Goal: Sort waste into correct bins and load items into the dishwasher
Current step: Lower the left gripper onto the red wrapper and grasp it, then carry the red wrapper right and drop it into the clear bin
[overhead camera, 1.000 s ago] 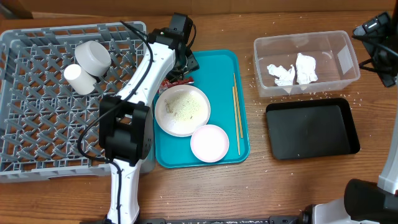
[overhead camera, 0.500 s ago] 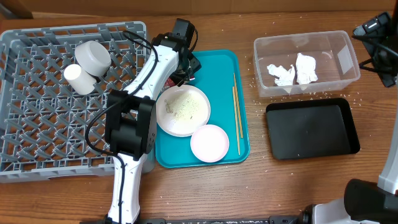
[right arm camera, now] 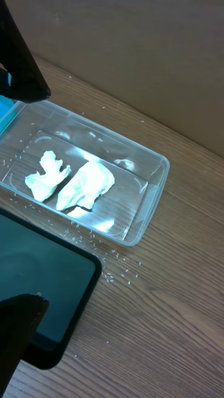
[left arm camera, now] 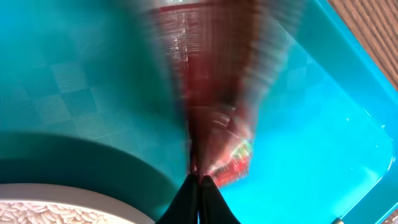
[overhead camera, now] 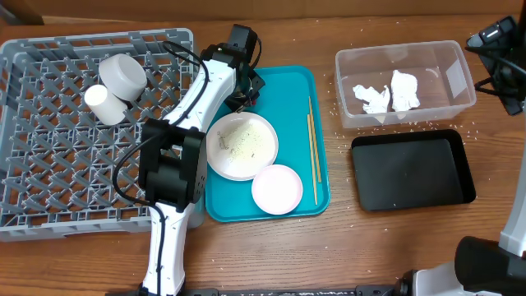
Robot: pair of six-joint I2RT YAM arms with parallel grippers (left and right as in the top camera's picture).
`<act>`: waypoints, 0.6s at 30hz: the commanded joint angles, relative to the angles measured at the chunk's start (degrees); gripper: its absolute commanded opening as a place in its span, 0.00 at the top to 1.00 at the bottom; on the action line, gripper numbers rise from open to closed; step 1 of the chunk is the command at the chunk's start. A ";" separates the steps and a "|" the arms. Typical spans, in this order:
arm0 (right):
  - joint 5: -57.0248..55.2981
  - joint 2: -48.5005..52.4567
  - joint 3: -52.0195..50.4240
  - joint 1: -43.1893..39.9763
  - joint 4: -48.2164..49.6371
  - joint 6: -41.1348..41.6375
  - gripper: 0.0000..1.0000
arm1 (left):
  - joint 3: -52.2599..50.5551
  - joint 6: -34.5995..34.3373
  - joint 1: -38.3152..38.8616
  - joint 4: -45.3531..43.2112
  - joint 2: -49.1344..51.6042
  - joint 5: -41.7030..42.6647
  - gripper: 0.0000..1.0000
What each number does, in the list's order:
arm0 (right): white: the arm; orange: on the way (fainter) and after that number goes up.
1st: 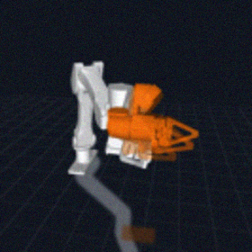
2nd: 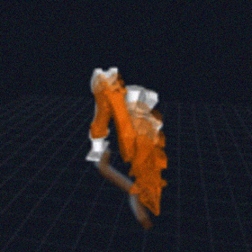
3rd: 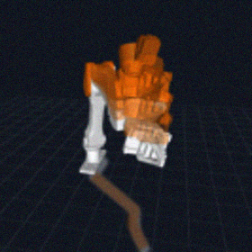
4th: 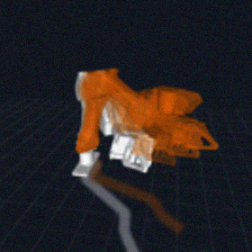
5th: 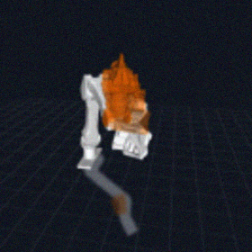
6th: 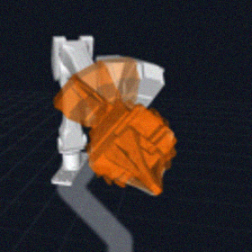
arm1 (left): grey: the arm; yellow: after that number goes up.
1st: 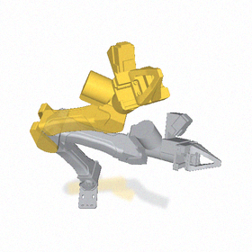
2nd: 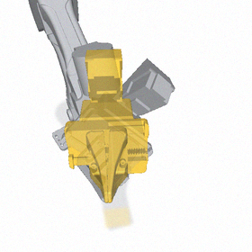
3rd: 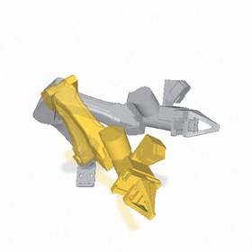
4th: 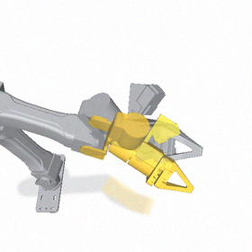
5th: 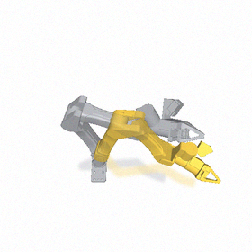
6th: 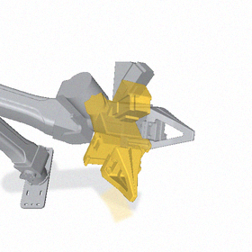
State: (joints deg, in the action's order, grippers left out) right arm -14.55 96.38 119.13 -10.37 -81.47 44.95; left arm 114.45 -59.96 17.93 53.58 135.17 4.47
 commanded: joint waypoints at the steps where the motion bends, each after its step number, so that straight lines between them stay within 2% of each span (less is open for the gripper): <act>1: -0.83 -0.15 0.20 0.11 0.20 -0.37 0.00 | 0.85 2.89 0.11 0.17 0.22 3.15 0.96; 6: -0.83 -0.15 0.20 0.11 0.20 -0.37 0.00 | 5.40 5.62 0.13 4.04 -1.33 5.27 0.96; 11: -0.83 -0.15 0.20 0.11 0.20 -0.35 0.00 | 14.10 8.22 0.66 9.49 -4.42 5.27 0.96; 14: -0.83 -0.15 0.20 0.11 0.20 -0.35 0.00 | 18.97 14.99 3.30 6.69 -6.67 6.91 0.96; 18: -0.83 -0.15 0.20 0.11 0.20 -0.37 0.00 | 20.00 27.08 8.98 -0.20 -7.02 8.83 0.96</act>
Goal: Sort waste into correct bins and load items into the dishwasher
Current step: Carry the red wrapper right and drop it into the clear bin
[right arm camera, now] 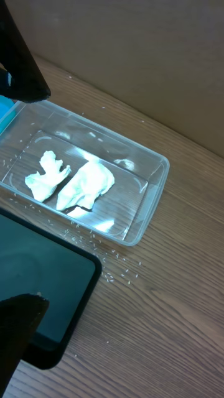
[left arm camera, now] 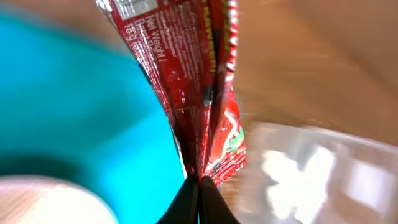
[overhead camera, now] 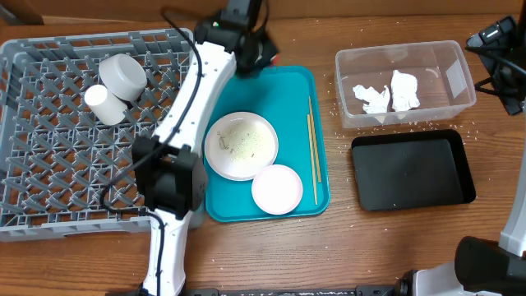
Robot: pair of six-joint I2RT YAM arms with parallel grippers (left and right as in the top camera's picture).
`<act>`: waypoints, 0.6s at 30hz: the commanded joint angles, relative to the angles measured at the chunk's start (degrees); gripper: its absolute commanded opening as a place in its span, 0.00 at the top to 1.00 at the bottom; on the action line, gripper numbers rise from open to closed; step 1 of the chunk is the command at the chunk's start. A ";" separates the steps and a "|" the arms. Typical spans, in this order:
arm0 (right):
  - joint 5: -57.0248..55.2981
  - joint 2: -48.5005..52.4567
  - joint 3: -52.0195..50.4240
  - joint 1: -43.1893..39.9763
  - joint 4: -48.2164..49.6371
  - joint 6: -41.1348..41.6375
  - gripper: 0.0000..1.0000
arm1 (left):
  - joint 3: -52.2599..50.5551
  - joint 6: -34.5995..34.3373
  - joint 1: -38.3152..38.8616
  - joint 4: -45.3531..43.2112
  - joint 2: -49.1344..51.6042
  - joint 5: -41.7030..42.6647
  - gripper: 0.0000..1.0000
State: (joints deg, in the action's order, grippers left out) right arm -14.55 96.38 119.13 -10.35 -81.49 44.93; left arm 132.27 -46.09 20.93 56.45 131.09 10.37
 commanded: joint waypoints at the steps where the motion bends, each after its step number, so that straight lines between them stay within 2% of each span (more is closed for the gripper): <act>1: -0.83 -0.15 0.20 0.09 0.22 -0.33 0.00 | 1.88 16.33 7.80 -4.44 -2.73 2.64 0.96; 4: -0.83 -0.15 0.20 0.09 0.22 -0.35 0.00 | 1.81 23.52 12.48 -7.54 -1.70 2.58 0.96; 7: -0.83 -0.15 0.20 0.09 0.22 -0.35 0.00 | 1.79 27.34 16.39 -10.93 -0.22 2.38 0.96; 11: -0.83 -0.15 0.20 0.09 0.22 -0.35 0.00 | 1.77 28.11 20.48 -13.22 1.95 -2.99 0.96; 16: -0.83 -0.15 0.20 0.09 0.22 -0.35 0.00 | 1.73 28.15 21.88 -13.42 3.91 -3.10 0.94; 18: -0.83 -0.15 0.20 0.09 0.22 -0.35 0.00 | 1.73 28.15 21.97 -13.64 4.35 -3.15 0.73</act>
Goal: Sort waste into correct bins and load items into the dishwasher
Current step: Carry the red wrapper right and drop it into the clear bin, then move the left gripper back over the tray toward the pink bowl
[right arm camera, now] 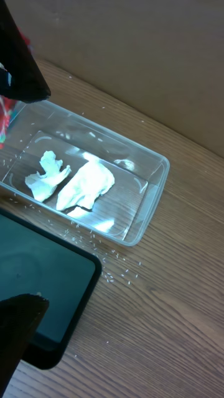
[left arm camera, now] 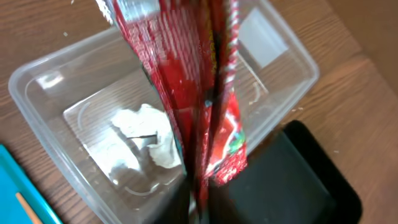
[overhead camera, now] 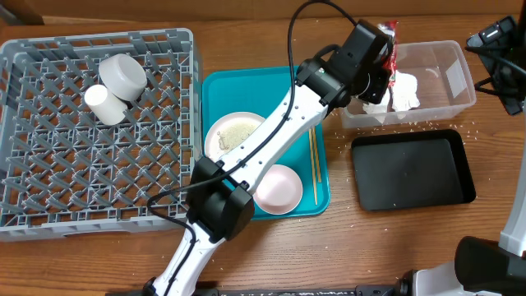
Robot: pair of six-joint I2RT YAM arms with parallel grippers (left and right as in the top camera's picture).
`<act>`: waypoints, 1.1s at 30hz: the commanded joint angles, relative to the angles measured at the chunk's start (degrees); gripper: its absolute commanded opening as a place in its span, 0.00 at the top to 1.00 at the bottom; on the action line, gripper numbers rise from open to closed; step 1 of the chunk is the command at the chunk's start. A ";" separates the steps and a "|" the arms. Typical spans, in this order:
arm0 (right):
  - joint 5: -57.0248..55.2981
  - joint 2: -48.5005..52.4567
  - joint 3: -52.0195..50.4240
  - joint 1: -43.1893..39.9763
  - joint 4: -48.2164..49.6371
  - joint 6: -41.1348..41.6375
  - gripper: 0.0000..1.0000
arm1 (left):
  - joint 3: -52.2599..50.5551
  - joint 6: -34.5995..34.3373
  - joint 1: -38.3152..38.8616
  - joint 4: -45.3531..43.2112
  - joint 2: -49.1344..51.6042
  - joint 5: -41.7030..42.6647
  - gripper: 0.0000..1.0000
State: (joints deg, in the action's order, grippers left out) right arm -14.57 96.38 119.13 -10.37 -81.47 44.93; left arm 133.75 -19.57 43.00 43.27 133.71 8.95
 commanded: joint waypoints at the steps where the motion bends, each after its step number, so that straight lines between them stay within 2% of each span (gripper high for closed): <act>1: -0.81 -0.15 0.20 0.11 0.20 -0.35 0.00 | 0.24 1.64 -0.11 -0.70 1.95 -1.95 0.71; 3: -0.81 -0.15 0.20 0.11 0.20 -0.35 0.00 | 0.24 1.64 -0.28 -1.22 1.95 -2.36 0.67; 4: -0.81 -0.15 0.20 0.11 0.20 -0.35 0.00 | 0.24 1.64 -0.46 -1.70 1.95 -2.40 0.57; 6: -0.81 -0.15 0.20 0.11 0.20 -0.35 0.00 | 0.26 1.64 -0.76 -2.51 1.92 -2.29 0.46; 10: -0.81 -0.15 0.20 0.11 0.20 -0.33 0.00 | 0.66 1.57 -1.55 -1.29 0.74 -1.68 0.38; 14: -0.81 -0.15 0.20 0.11 0.20 -0.35 0.00 | 2.58 1.60 -2.73 5.55 -2.86 -1.68 0.34; 19: -0.81 -0.15 0.20 0.11 0.20 -0.35 0.00 | 3.08 2.62 -5.33 20.41 -10.75 -2.10 0.05; 26: -0.81 -0.15 0.20 0.11 0.20 -0.35 0.00 | 3.08 8.33 -9.79 42.47 -17.92 -2.34 0.02; 30: -0.81 -0.15 0.20 0.11 0.20 -0.35 0.00 | 3.06 7.56 -11.28 52.65 -18.45 -4.55 0.03; 33: -0.81 -0.15 0.20 0.11 0.20 -0.35 0.00 | 1.60 7.26 -11.58 53.55 -18.75 -3.15 0.02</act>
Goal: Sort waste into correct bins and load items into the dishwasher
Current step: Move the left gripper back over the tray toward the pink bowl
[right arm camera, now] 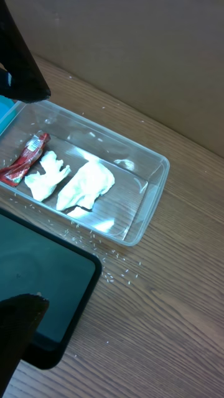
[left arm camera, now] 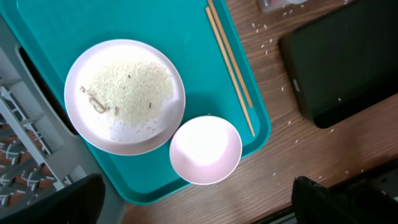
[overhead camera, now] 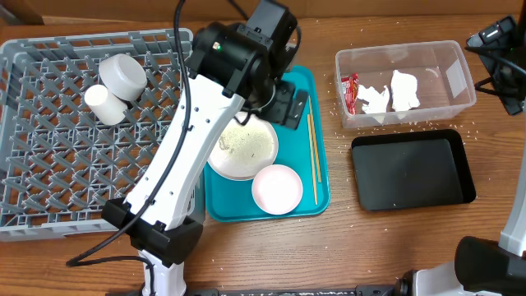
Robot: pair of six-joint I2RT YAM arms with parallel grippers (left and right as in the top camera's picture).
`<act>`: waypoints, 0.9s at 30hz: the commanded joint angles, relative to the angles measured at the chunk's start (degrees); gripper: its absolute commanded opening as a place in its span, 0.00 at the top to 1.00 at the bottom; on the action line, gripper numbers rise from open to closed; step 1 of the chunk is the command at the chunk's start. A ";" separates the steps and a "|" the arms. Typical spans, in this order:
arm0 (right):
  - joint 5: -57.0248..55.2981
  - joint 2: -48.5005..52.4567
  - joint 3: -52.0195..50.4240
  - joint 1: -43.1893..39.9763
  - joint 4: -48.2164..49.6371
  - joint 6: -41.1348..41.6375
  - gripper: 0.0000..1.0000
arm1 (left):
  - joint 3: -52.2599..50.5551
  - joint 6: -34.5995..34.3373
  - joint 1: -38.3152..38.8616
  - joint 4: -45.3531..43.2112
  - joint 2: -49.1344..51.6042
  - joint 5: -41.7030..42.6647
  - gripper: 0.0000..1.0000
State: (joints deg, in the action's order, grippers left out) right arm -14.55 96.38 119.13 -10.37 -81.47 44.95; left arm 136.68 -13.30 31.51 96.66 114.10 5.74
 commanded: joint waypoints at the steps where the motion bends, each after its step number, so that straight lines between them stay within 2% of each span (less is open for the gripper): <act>1: -0.83 -0.15 0.20 0.11 0.20 -0.37 0.00 | -1.62 0.20 -0.09 0.15 0.85 -0.09 0.02; 3: -0.83 -0.15 0.20 0.11 0.20 -0.37 0.00 | -1.66 -1.20 -0.09 0.15 0.94 -1.40 0.03; 6: -0.83 -0.15 0.20 0.11 0.20 -0.35 0.00 | -2.01 -2.14 -0.11 0.15 0.94 -1.92 0.12; 8: -0.83 -0.15 0.20 0.11 0.20 -0.37 0.00 | -2.56 -2.19 -0.11 0.15 0.94 -2.95 0.16; 14: -0.83 -0.15 0.20 0.11 0.20 -0.37 0.00 | -7.08 -5.16 -1.03 0.17 0.81 -9.05 0.04; 17: -0.83 -0.15 0.20 0.11 0.20 -0.37 0.00 | -11.21 -5.25 -2.69 0.15 0.79 -11.04 0.02; 20: -0.83 -0.15 0.20 0.11 0.20 -0.37 0.00 | -15.93 -8.79 -5.64 -0.04 0.90 -15.13 0.01; 24: -0.83 -0.15 0.20 0.11 0.20 -0.37 0.00 | -20.81 -9.03 -9.31 -3.67 0.94 -12.98 0.02; 27: -0.83 -0.15 0.20 0.11 0.20 -0.37 0.00 | -23.43 -8.96 -11.72 -7.69 0.94 -8.09 0.04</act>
State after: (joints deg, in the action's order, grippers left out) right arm -14.57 96.38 119.13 -10.37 -81.47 44.95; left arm 115.22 -20.97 21.61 90.65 114.65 -5.69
